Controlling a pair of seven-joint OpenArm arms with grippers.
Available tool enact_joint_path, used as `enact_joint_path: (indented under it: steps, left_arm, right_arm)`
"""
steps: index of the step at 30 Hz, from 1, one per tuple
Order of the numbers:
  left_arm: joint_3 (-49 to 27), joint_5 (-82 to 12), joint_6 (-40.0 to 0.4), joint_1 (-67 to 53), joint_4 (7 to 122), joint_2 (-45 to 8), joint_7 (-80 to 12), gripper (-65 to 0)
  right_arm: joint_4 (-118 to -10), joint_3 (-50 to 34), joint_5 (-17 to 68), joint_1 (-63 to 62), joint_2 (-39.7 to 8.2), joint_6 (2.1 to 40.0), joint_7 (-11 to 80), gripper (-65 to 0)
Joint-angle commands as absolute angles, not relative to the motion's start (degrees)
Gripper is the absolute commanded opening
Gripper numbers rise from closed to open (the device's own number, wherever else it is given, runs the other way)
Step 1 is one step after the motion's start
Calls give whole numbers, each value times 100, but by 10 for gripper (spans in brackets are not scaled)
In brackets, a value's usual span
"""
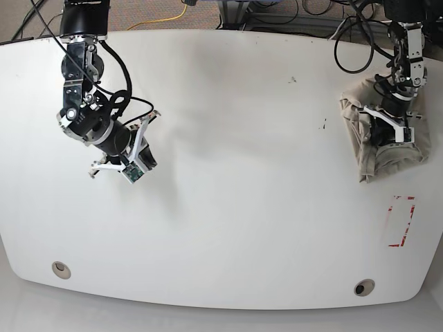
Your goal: Layout the t-shirt on the table in an organized manner, then fold the t-shirt properly
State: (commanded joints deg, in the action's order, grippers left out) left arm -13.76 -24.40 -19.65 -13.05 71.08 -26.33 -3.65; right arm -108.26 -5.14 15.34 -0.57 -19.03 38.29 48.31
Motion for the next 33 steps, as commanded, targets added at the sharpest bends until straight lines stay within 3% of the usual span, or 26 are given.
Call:
enact_joint_path:
  steps: [9, 19, 26, 33]
  left_arm:
    - [-1842, -2448, -2316, -1314, 7811, -2607, -954, -568]
    - [-2308, -2422, -2633, -1789, 9279, -1754, -2378, -568]
    - [-2404, -2404, -2888, -2158, 9218, -1569, -2563, -568]
    - [-2624, -2413, -2888, -2167, 8567, -1833, -2563, -568]
  right_arm:
    - [-10826, -514, 1534, -57, -1903, 3829, 4831, -609]
    - [-10826, -514, 1534, -66, -1895, 3829, 4831, -609]
    - [-10826, -541, 1569, -66, -1895, 3829, 4831, -609]
    - [-10826, -532, 1569, -57, -1895, 3829, 4831, -609]
